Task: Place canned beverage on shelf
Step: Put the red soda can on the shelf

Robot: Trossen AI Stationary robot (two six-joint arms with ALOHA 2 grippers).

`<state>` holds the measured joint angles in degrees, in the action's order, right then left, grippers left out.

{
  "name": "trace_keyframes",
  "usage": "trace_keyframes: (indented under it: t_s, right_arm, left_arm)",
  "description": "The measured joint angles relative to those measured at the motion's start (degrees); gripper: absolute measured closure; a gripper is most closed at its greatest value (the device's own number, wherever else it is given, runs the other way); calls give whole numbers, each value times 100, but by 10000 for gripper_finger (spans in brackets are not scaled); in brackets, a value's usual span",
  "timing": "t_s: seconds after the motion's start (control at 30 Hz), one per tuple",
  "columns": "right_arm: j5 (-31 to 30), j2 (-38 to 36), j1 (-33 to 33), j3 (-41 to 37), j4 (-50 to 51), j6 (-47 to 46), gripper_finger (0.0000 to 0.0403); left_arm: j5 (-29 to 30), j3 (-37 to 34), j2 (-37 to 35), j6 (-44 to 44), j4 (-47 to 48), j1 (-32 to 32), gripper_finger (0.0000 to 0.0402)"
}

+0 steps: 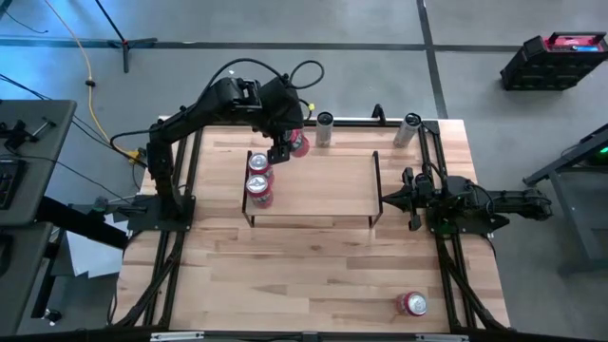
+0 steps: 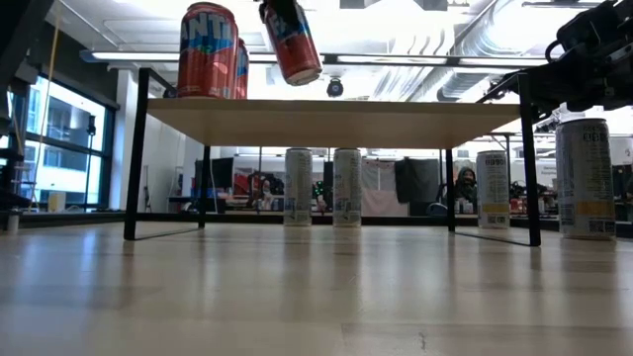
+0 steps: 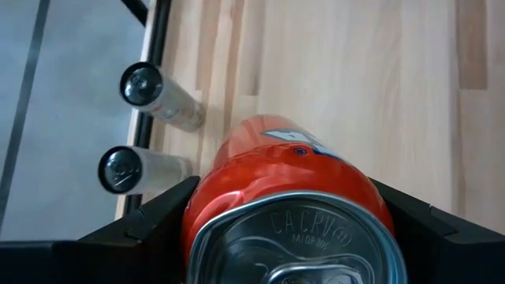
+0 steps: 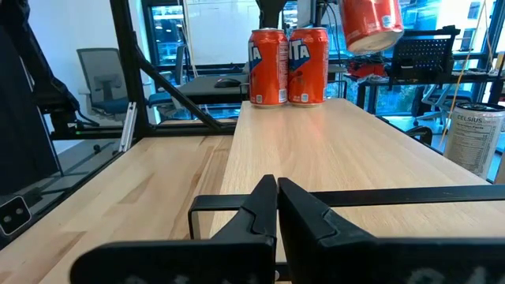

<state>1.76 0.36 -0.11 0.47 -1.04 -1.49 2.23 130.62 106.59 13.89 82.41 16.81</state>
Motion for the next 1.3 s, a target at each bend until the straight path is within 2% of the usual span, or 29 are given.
trace_keyframes:
  t_s: [0.33, 0.57, 0.7, 1.03, 1.3]
  right_arm:
    - [-2, 0, -1, 2, 1, -1, 402]
    - [-2, 0, 0, 0, 0, 1, 402]
    - [-2, 0, -1, 2, 0, -1, 402]
    - [-2, 0, 1, 0, 0, 1, 402]
    - [-2, 0, 0, 0, 0, 1, 402]
  left_arm:
    - [-8, -628, 9, -15, 173, 56, 116]
    - [-26, -736, 2, -16, 122, 56, 116]
    - [-470, -736, 1, -8, 87, -14, 116]
    - [-326, -736, 1, 386, 139, -333, 116]
    - [-804, -1009, 12, 621, 34, -285, 116]
